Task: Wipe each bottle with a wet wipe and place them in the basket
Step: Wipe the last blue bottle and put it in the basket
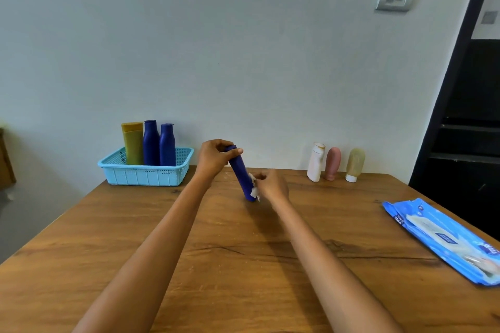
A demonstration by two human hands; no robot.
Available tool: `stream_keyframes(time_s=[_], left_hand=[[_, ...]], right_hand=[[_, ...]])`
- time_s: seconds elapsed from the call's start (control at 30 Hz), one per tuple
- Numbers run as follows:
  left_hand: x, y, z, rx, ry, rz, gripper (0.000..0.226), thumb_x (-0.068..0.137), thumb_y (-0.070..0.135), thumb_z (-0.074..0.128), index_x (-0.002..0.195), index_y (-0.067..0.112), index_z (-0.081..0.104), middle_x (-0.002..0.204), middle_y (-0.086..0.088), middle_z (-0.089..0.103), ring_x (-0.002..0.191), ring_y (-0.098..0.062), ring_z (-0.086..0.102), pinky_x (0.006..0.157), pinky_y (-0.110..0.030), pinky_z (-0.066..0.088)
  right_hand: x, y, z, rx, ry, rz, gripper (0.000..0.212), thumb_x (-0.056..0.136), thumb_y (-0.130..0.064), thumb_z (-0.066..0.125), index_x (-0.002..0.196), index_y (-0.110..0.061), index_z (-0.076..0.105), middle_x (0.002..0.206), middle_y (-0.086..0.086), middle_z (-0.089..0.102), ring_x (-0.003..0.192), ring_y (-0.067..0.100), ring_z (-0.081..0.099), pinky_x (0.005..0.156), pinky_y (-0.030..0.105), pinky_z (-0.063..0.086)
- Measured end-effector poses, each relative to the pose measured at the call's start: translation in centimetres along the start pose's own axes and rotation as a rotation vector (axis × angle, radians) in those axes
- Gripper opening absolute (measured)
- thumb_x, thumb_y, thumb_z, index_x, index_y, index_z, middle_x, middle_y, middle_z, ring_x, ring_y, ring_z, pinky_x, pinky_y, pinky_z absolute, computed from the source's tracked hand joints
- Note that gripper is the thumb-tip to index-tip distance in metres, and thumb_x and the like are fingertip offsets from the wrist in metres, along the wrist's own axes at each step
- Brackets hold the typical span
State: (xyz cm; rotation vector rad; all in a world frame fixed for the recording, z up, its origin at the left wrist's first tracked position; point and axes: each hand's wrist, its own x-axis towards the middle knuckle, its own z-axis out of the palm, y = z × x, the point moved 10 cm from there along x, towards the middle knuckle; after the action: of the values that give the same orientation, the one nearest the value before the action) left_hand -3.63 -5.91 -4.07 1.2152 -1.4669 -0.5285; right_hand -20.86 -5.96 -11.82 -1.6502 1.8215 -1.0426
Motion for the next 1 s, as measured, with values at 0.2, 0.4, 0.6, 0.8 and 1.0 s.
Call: stream_keyframes(time_s=[0.2, 0.4, 0.6, 0.8, 1.0], left_hand=[[-0.2, 0.3, 0.4, -0.017, -0.011, -0.013, 0.035, 0.076, 0.026, 0.078, 0.101, 0.006, 0.064, 0.092, -0.005, 0.066, 0.080, -0.015, 0.062, 0.064, -0.019, 0.051], [-0.5, -0.4, -0.1, -0.056, -0.005, -0.066, 0.036, 0.077, 0.024, 0.076, 0.104, 0.002, 0.065, 0.087, -0.009, 0.067, 0.076, -0.015, 0.062, 0.059, -0.013, 0.046], [0.0, -0.9, 0.0, -0.098, -0.066, -0.104, 0.045, 0.079, 0.019, 0.074, 0.117, -0.002, 0.060, 0.107, -0.016, 0.066, 0.093, -0.022, 0.065, 0.075, -0.026, 0.054], [0.3, -1.0, -0.1, -0.090, -0.146, -0.109, 0.043, 0.088, 0.001, 0.061, 0.129, -0.006, 0.050, 0.125, -0.020, 0.057, 0.111, -0.028, 0.058, 0.083, -0.027, 0.050], [0.4, -0.1, 0.6, -0.073, -0.182, -0.068, 0.040, 0.088, -0.004, 0.057, 0.128, -0.006, 0.051, 0.125, -0.019, 0.057, 0.107, -0.022, 0.057, 0.083, -0.025, 0.048]], right_hand=[[-0.2, -5.1, -1.8, 0.624, -0.003, -0.098, 0.017, 0.090, -0.013, 0.058, 0.104, -0.013, 0.067, 0.088, 0.004, 0.069, 0.074, 0.010, 0.064, 0.067, 0.021, 0.055], [-0.9, -5.0, -1.5, 0.473, 0.074, -0.189, 0.019, 0.093, -0.018, 0.055, 0.103, -0.015, 0.071, 0.088, 0.005, 0.072, 0.082, 0.007, 0.064, 0.064, 0.015, 0.049], [0.8, 1.2, 0.5, 0.196, -0.049, 0.035, 0.006, 0.089, -0.022, 0.062, 0.084, -0.019, 0.065, 0.097, 0.004, 0.070, 0.091, 0.020, 0.065, 0.082, 0.040, 0.054], [1.3, 1.5, -2.3, 0.369, 0.125, 0.021, 0.009, 0.090, -0.016, 0.059, 0.094, -0.016, 0.067, 0.099, 0.001, 0.069, 0.094, 0.017, 0.065, 0.084, 0.036, 0.056], [-0.6, -5.2, -4.3, 0.453, 0.207, -0.294, 0.030, 0.095, -0.013, 0.053, 0.122, -0.020, 0.061, 0.124, -0.003, 0.059, 0.106, 0.010, 0.058, 0.086, 0.022, 0.048]])
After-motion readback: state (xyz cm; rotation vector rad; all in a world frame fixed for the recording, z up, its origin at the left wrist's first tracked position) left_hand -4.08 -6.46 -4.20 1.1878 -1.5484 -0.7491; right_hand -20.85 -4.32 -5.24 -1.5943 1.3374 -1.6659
